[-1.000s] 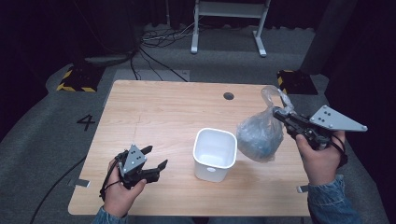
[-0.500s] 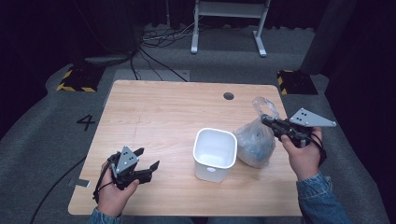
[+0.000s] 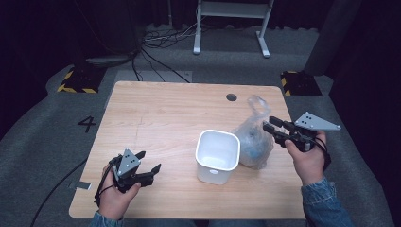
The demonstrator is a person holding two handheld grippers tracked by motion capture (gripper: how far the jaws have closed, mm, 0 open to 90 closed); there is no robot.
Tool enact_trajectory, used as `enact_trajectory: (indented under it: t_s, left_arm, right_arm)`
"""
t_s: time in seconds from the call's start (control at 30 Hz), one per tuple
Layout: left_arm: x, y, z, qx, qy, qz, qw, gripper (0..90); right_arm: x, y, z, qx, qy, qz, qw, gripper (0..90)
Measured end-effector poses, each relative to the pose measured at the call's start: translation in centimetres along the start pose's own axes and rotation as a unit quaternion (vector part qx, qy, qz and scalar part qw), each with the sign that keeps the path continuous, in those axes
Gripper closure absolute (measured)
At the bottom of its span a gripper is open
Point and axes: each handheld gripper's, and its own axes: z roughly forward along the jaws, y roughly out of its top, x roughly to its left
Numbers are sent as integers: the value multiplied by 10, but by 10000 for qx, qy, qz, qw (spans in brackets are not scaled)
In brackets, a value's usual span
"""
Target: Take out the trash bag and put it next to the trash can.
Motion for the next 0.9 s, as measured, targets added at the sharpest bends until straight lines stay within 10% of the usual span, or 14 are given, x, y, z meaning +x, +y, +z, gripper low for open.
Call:
enact_trajectory:
  t_s: [0.57, 0.9]
  left_arm:
    - [3, -8, -12, 30, 114, -86, 9999, 280]
    - [6, -18, -22, 52, 252, -272, 9993, 281]
  right_arm:
    - [5, -3, -46, -149, -290, -274, 9991, 319]
    - [6, -34, -65, 425, -232, -278, 9984, 197]
